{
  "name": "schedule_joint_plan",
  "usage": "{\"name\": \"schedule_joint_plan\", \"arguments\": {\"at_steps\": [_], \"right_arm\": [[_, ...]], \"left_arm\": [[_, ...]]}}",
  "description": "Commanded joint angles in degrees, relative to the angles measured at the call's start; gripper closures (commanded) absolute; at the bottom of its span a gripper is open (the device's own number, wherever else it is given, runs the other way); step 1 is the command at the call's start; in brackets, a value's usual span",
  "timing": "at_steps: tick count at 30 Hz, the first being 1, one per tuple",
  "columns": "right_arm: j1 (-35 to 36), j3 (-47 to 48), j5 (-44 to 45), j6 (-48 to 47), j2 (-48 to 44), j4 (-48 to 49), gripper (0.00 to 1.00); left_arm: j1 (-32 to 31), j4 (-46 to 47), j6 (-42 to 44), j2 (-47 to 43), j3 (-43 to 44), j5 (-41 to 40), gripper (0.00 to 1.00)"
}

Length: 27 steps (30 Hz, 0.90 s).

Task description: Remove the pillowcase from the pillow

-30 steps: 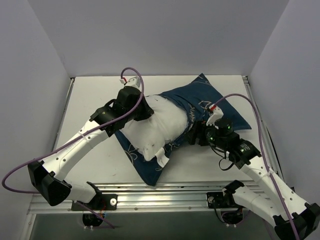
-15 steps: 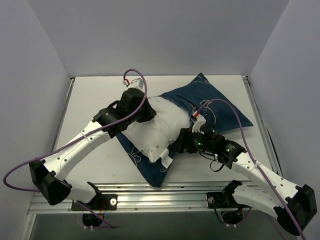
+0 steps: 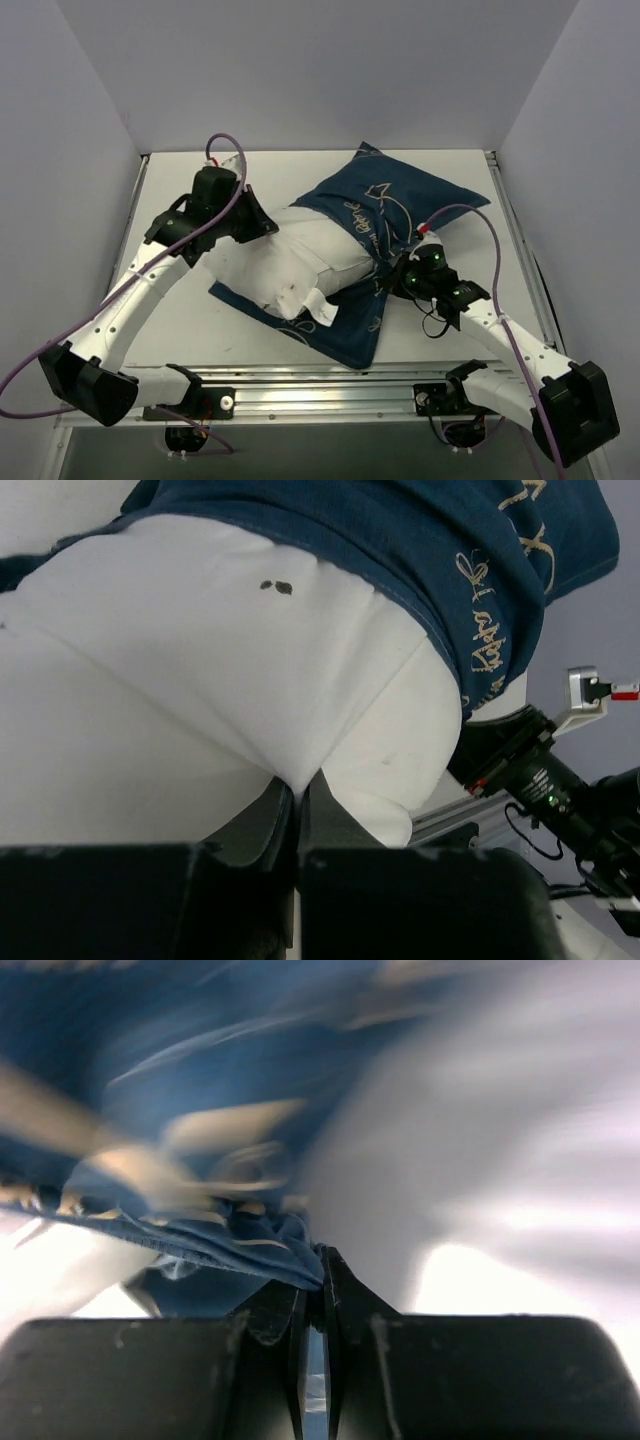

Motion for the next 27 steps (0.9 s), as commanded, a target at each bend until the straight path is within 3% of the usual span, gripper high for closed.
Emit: {"name": "schedule_joint_plan", "arguments": {"at_steps": [1, 4, 10, 13, 14, 17, 20, 21, 23, 24, 27], "right_arm": [[-8.82, -3.05, 6.01, 1.39, -2.71, -2.43, 1.0], [-14.19, -4.2, 4.78, 1.74, -2.8, -0.94, 1.0], [-14.2, -0.78, 3.03, -1.41, -1.83, -1.02, 1.0], [-10.44, 3.86, 1.52, -4.31, -4.29, -4.7, 0.78], [-8.85, 5.45, 2.39, -5.37, -6.21, -6.28, 0.65], [-2.54, 11.17, 8.37, -6.87, -10.08, -11.3, 0.42], [-0.23, 16.88, 8.99, -9.15, -10.8, -14.38, 0.3], [0.04, 18.02, 7.25, -10.55, -10.54, -14.38, 0.28], [0.48, 20.66, 4.87, -11.7, -8.53, -13.68, 0.25], [1.18, 21.11, 3.64, -12.23, -7.82, -12.11, 0.24], [3.63, 22.51, 3.1, -14.33, -3.51, -8.77, 0.21]], "left_arm": [[8.69, -2.13, 6.15, -6.38, 1.57, 12.06, 0.98], [14.07, -3.97, 8.61, -7.44, 0.69, 17.64, 0.98], [13.92, -4.78, 11.25, -8.32, -1.59, 20.63, 0.98], [8.49, -3.46, 10.82, -10.42, -5.89, 18.45, 0.98], [3.86, -1.89, 9.51, -11.12, -7.47, 16.35, 0.98], [-3.37, 1.98, 5.12, -13.94, -14.67, 12.39, 0.96], [-12.52, 5.4, 0.47, -15.78, -21.88, 6.15, 0.83], [-16.45, 6.64, -0.34, -15.96, -23.72, 5.53, 0.71], [-18.86, 8.05, -2.27, -15.88, -27.07, 5.0, 0.59], [-19.56, 7.63, -2.37, -16.22, -27.26, 4.47, 0.43], [-19.75, 3.41, -1.67, -18.33, -24.28, 0.0, 0.16]]}}
